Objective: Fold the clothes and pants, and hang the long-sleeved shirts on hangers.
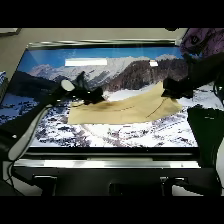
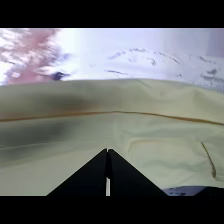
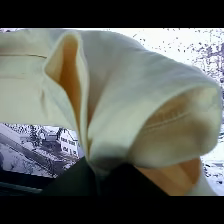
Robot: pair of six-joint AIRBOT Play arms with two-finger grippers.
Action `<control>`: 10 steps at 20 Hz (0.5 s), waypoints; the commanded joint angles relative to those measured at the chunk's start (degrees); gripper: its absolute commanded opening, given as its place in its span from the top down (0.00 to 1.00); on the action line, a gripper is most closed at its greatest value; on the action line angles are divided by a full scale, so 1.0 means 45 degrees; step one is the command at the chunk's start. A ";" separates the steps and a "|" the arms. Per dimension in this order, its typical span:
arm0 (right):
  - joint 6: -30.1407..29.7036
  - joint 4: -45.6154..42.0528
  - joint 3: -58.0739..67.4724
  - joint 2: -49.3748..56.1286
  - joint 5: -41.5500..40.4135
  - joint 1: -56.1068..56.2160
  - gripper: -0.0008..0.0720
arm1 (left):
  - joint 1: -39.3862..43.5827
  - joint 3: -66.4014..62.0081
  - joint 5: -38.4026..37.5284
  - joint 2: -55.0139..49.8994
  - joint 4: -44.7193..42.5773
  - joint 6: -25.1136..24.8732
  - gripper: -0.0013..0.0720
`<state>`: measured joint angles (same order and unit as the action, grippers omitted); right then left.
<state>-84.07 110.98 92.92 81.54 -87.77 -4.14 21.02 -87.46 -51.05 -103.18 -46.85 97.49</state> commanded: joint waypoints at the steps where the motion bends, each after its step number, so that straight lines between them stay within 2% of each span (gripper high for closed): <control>1: 0.0340 -0.0627 0.1093 -0.0223 -0.0777 0.0010 0.95 | 0.2166 -0.1365 0.0554 -0.1671 0.1404 0.0228 0.96; 6: 0.0602 -0.0947 0.2254 -0.0223 -0.1515 0.0010 0.95 | 0.3730 -0.3463 0.0607 -0.3832 0.3400 0.0325 0.96; 10: 0.0699 -0.0933 0.2458 -0.0223 -0.1685 0.0010 0.95 | 0.4337 -0.4002 0.1520 -0.4541 0.3512 0.1350 0.96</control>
<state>-81.34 107.26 102.89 80.58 -94.17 -4.14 38.20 -103.22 -46.92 -120.90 -33.34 100.99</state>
